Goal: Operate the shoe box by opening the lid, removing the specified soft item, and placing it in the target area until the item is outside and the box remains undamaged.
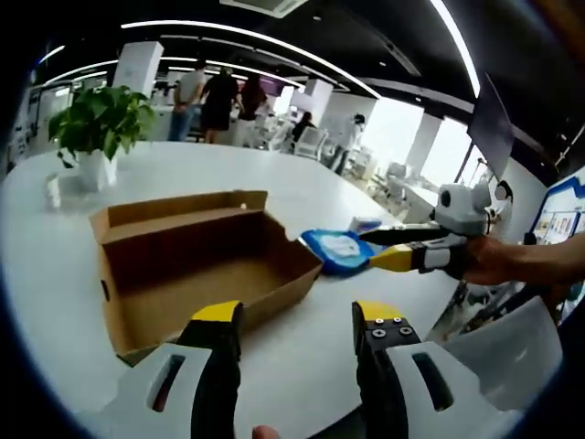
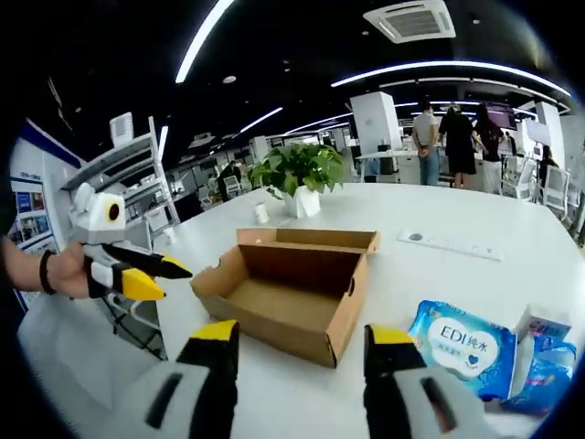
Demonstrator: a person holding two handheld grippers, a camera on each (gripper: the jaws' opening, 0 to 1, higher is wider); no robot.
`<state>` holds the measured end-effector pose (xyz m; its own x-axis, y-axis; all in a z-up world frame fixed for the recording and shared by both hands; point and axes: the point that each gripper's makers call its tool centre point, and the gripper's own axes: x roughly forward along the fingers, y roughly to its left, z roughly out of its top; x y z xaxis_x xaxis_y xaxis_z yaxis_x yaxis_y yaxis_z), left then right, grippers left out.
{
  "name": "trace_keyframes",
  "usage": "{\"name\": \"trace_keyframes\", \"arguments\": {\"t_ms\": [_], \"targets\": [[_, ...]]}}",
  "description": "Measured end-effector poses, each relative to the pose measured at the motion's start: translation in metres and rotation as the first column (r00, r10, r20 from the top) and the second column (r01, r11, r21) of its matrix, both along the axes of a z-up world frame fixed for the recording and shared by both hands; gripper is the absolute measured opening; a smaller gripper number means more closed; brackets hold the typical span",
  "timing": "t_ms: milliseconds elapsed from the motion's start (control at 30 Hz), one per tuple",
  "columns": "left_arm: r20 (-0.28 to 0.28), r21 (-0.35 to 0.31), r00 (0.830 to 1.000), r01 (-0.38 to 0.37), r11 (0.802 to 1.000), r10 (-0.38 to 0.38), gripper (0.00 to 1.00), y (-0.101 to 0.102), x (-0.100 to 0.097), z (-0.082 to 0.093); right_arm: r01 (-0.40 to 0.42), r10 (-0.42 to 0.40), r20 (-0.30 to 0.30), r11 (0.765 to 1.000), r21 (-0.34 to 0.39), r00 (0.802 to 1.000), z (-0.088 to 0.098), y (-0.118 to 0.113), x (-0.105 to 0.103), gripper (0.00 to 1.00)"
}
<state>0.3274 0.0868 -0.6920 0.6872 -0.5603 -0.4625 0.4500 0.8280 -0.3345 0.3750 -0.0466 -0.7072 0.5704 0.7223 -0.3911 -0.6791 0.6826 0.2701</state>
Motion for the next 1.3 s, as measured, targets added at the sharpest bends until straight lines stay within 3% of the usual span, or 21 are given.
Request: {"name": "trace_keyframes", "arguments": {"t_ms": [367, 833, 1300], "targets": [[-0.011, 0.028, 1.0, -0.011, 1.0, 0.012, 0.49, 0.004, -0.003, -0.004, -0.002, 0.002, 0.02, 1.0, -0.009, 1.0, -0.006, -0.001, -0.015, 0.58], [-0.052, 0.055, 0.998, -0.021, 0.998, 0.024, 0.48, 0.008, -0.006, -0.016, 0.033, -0.032, 0.03, 0.999, -0.012, 0.999, -0.011, -0.009, -0.018, 0.58], [-0.041, 0.092, 0.998, -0.041, 0.995, 0.045, 0.48, 0.026, 0.0, -0.008, 0.01, -0.008, 0.063, 0.999, -0.034, 0.998, -0.007, -0.002, -0.022, 0.58]]}}
